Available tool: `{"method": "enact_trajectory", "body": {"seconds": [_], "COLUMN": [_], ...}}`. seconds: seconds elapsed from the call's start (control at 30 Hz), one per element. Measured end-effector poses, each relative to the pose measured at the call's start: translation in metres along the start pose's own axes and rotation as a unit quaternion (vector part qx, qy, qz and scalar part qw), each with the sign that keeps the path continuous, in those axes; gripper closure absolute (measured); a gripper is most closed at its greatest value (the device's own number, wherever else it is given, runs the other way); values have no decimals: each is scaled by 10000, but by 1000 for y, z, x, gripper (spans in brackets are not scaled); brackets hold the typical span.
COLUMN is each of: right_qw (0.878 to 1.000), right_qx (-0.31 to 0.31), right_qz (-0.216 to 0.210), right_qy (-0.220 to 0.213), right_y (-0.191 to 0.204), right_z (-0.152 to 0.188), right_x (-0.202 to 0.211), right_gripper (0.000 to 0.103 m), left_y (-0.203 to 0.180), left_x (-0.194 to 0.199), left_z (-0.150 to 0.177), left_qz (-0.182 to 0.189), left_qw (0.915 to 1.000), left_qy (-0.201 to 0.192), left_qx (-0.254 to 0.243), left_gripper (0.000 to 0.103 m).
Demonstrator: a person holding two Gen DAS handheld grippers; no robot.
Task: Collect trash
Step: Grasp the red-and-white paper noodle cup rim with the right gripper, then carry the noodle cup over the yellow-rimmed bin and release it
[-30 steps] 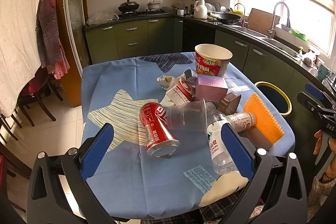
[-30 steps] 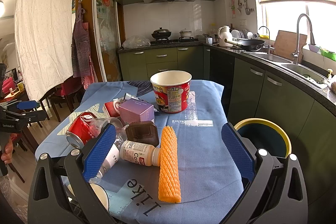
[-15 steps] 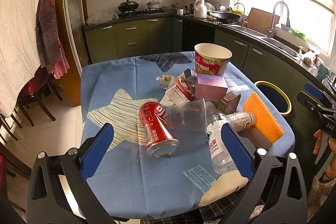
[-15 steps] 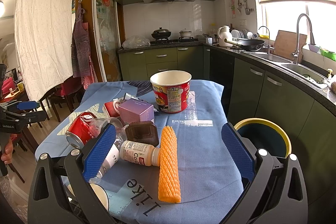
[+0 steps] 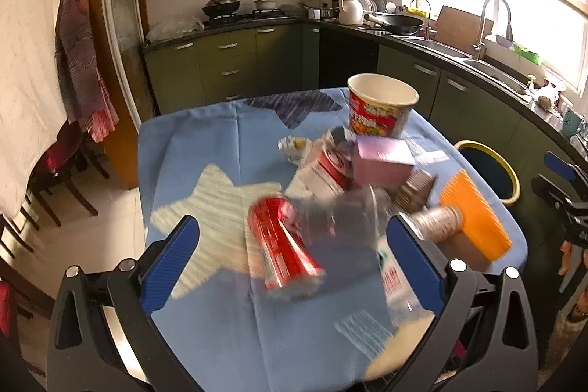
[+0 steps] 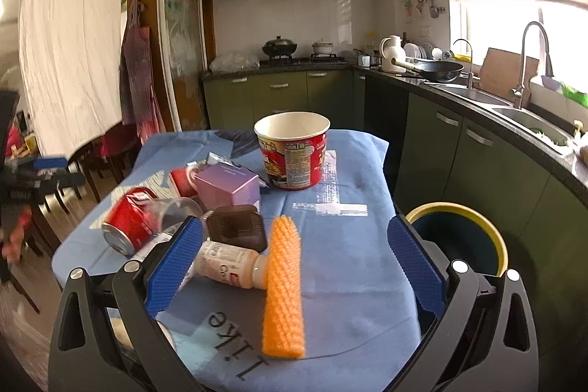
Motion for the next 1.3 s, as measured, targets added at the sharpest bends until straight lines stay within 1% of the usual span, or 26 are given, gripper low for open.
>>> {"method": "enact_trajectory", "body": {"seconds": [0.13,0.27,0.37,0.47,0.53,0.57,0.6,0.67,0.7,0.77,0.8,0.83,0.87,0.9,0.97,1.07,1.13,1.2,1.23,1.27,1.3], "right_qw": [9994,9938,9874,9798,9705,9678,9634,9559,9484,9409,9376,9348,9328,9287,9250,9189,9109,9042,9030,9005,8998], "right_qx": [84,46,42,-7,-228,-281,-358,-437,-521,-530,-488,-445,-439,-456,-441,-307,-203,-122,-93,-44,-44], "right_qz": [-188,-562,-680,-732,-817,-820,-806,-703,-718,-650,-538,-448,-396,-345,-256,-67,58,185,230,289,306], "right_qy": [293,957,1429,1860,2258,2364,2533,2817,3044,3282,3399,3495,3556,3664,3765,3932,4120,4266,4288,4338,4352], "right_y": [-8,-16,-16,-18,-20,-21,-23,-27,-28,-30,-31,-32,-33,-33,-33,-30,-28,-27,-26,-26,-25], "right_z": [-25,-62,-87,-113,-128,-130,-135,-141,-142,-139,-138,-137,-135,-134,-133,-130,-127,-123,-122,-120,-119], "right_x": [-22,-67,-104,-147,-182,-193,-210,-237,-255,-274,-286,-295,-300,-310,-322,-335,-345,-353,-354,-357,-357], "right_gripper": [4,4,4,4,5,10,13,24,27,31,33,39,45,49,60,69,71,74,80,89,93], "left_y": [18,43,61,77,86,91,96,104,107,114,116,120,122,124,125,125,125,123,123,122,122], "left_x": [-24,-62,-94,-130,-150,-159,-168,-187,-193,-203,-206,-210,-213,-215,-219,-222,-224,-223,-224,-223,-223], "left_z": [-37,-75,-98,-111,-115,-116,-116,-112,-110,-104,-102,-100,-98,-96,-93,-89,-86,-84,-83,-82,-82], "left_qz": [104,206,256,95,-85,-169,-235,-226,-246,-299,-291,-280,-264,-259,-324,-332,-236,-259,-308,-342,-344], "left_qw": [9999,9996,9993,9992,9994,9993,9991,9988,9986,9980,9978,9975,9972,9971,9968,9968,9966,9965,9965,9965,9965], "left_qy": [-57,-42,-31,-57,-66,-51,-21,99,151,245,270,313,345,359,400,431,480,516,530,531,527], "left_qx": [58,164,288,372,338,334,348,430,454,501,522,572,614,625,607,594,623,598,574,553,542], "left_gripper": [6,6,6,6,6,6,6,6,6,6,6,6,6,6,6,6,6,6,6,6,6]}}
Point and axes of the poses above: each gripper's, at about its wrist camera, not at the fingertips, and x roughly against the way its jaws point, y to its left, z to its underside, the point moved 5 cm from there along -x, roughly the way its jaws point, and after that the axes turned 8 degrees about z, right-handed, at the moved point
